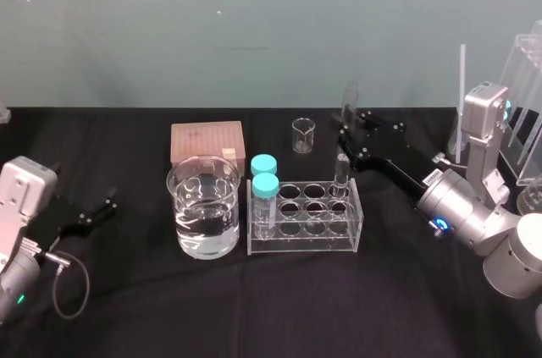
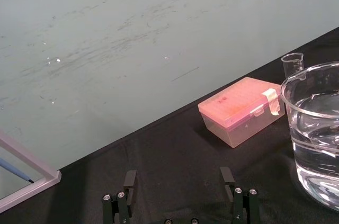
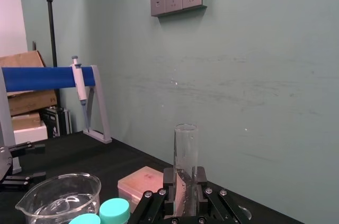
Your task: Hold the test tube with one hand and immerse one end into the beaker, then return it to the test tube rack.
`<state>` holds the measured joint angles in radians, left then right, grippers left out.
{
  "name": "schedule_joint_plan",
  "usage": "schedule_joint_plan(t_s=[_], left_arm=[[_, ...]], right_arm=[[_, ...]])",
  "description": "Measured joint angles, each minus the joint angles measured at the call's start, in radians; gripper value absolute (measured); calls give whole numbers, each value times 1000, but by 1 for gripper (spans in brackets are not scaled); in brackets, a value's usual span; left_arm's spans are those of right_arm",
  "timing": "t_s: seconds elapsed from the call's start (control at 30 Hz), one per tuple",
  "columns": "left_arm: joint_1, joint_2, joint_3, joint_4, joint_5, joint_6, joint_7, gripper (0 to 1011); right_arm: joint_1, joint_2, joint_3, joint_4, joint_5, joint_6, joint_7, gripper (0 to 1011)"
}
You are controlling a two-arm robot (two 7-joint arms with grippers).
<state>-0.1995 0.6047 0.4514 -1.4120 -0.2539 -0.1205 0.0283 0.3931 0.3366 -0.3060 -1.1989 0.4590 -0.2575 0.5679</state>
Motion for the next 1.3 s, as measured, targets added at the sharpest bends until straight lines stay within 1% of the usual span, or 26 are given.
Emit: schedule_joint_plan(t_s=[0.3,0.5,0.97,1.3], left_arm=[[0,0,0,0,0,0,0,1000],[0,0,0,0,0,0,0,1000],[0,0,0,0,0,0,0,1000],[0,0,0,0,0,0,0,1000]], right_arm=[[15,-15,-2,35,2,-22,17,241],[18,-18,-2,49,2,-30,22,241],[25,-22,2,73,-2,-34,24,241],[33,-27,-1,96,-1,-25,33,241]])
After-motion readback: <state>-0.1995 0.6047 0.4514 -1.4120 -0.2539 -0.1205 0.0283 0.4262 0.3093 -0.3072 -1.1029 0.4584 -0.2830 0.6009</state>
